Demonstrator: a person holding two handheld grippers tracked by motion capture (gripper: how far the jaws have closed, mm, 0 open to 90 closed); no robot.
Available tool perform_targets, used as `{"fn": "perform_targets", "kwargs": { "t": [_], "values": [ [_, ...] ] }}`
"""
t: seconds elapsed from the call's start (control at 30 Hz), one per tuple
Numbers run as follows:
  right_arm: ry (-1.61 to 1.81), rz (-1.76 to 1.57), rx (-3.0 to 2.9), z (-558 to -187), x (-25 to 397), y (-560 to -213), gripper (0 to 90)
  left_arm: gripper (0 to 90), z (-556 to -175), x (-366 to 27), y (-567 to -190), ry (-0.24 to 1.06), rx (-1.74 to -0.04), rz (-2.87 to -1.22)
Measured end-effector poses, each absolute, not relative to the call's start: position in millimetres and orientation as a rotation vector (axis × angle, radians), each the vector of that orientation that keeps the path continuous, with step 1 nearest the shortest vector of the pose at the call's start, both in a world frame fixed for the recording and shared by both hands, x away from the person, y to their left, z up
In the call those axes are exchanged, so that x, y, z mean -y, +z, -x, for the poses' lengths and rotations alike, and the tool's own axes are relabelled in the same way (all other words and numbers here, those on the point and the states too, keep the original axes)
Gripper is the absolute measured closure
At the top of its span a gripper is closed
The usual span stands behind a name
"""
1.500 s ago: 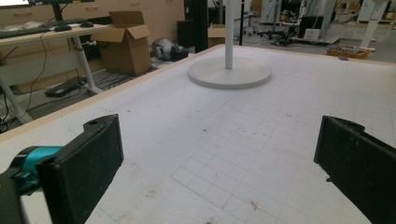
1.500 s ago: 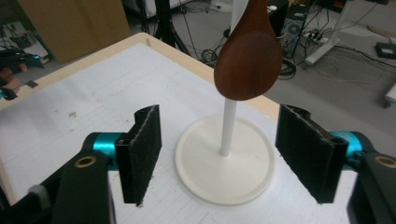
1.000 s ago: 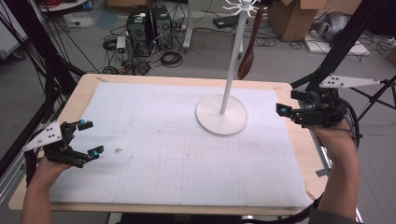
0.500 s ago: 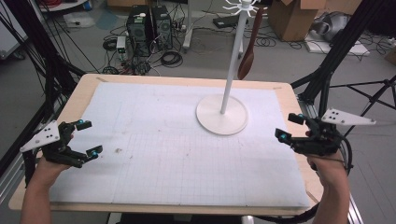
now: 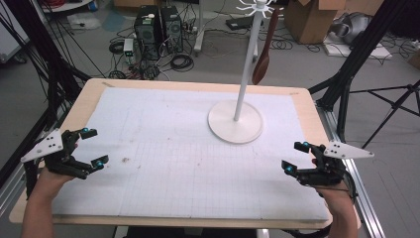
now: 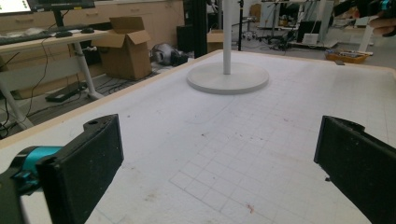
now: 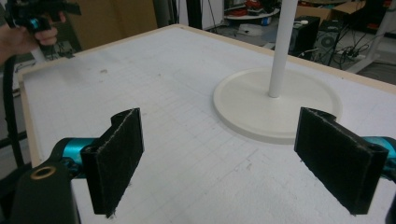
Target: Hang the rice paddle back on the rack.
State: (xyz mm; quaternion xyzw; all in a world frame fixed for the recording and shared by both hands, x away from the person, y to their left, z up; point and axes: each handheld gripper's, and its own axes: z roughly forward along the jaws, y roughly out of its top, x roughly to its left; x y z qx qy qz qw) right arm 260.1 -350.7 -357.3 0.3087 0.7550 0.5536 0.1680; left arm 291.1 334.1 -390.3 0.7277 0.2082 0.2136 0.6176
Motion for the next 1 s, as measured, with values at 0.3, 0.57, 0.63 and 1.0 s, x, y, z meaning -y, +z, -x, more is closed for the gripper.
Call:
{"fn": "perform_targets", "kwargs": {
  "t": [0.3,0.57,0.63,1.0],
  "values": [
    [1.582,-0.829,-2.138,-264.5,349.6,-383.0,15.1,1.8,-291.3,-333.9,-393.9,0.488,-0.488,-1.673],
    [1.596,-0.823,-2.119,-269.2,348.0,-399.9,15.0,1.8,-290.9,-333.1,-396.5,0.482,-0.48,-1.675],
    [1.588,-0.828,-2.118,-270.1,347.3,-402.8,15.0,1.8,-290.9,-332.9,-397.1,0.48,-0.478,-1.677],
    [1.619,-0.822,-2.101,-266.7,344.7,-404.2,14.7,1.8,-289.2,-336.2,-395.2,0.487,-0.471,-1.665]
  ]
}}
